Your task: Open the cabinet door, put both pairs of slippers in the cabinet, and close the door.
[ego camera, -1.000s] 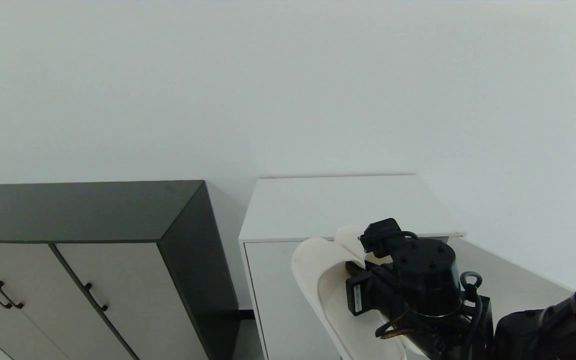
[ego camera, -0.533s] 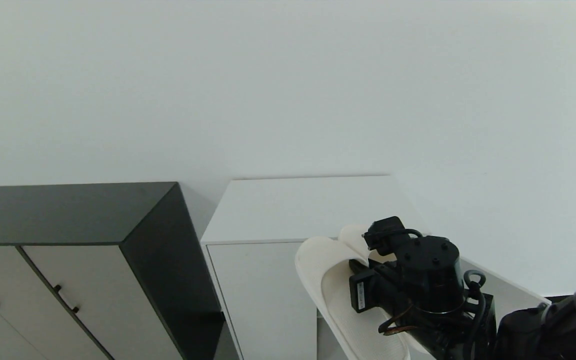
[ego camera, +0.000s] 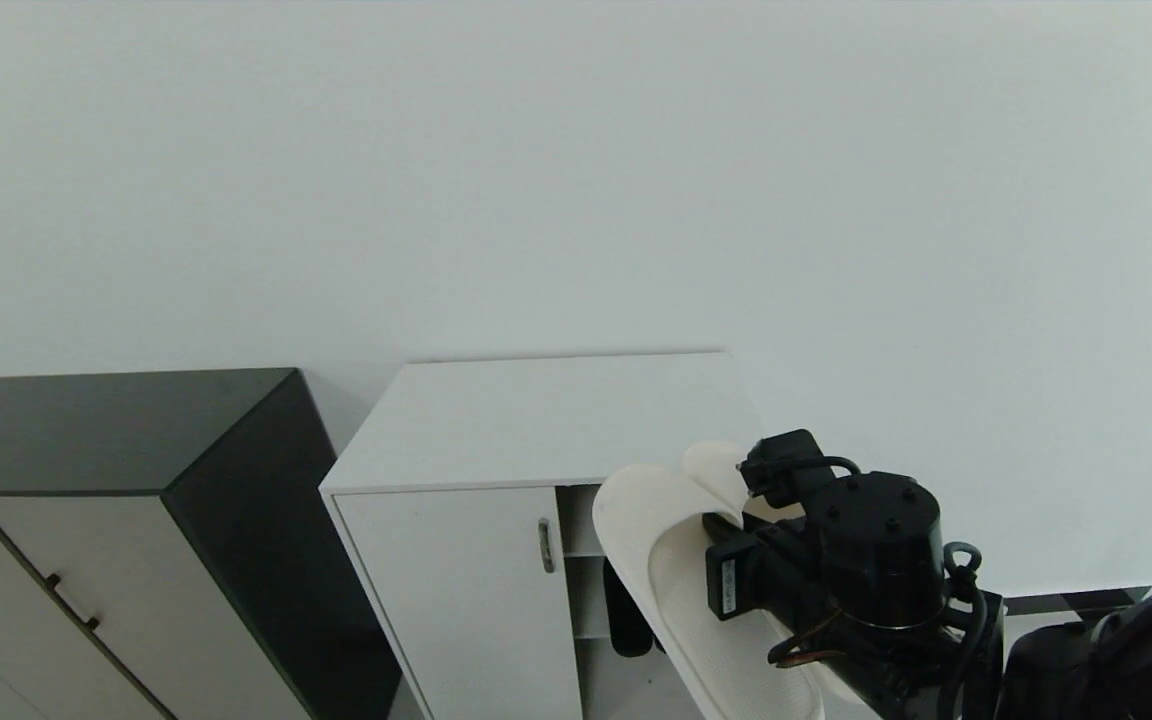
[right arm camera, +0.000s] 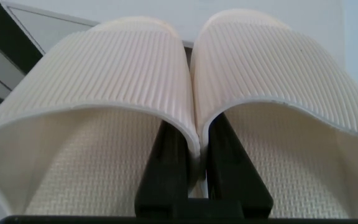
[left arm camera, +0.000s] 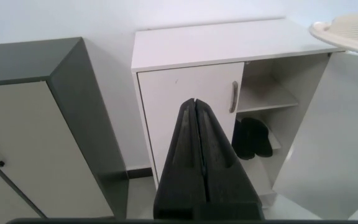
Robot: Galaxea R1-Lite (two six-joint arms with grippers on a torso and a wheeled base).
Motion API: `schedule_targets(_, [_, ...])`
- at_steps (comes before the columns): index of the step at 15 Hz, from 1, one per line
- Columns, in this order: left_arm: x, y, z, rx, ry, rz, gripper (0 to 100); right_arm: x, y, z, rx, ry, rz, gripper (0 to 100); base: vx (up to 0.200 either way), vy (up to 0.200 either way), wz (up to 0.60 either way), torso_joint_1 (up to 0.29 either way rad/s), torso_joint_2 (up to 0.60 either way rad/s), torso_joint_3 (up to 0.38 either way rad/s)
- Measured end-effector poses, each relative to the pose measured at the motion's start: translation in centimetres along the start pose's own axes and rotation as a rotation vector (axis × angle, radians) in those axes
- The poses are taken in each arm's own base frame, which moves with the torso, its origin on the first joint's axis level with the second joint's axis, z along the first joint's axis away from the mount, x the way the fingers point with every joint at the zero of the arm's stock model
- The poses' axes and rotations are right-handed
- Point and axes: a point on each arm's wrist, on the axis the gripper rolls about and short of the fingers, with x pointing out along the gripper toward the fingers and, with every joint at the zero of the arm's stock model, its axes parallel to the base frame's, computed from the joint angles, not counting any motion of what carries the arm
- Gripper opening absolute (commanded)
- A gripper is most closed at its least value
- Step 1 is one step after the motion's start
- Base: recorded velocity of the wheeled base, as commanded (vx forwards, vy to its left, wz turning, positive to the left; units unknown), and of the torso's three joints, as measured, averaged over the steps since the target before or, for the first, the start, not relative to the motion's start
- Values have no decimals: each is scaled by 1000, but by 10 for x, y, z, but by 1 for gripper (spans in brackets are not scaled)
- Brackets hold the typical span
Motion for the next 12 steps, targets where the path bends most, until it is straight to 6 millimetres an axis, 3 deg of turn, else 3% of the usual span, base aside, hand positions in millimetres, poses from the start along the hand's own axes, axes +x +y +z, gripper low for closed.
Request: schedule_targets(12, [0, 0, 0, 0, 0, 0, 0, -1, -1, -2, -24, -2, 2, 0, 0, 0, 0, 0, 0, 0])
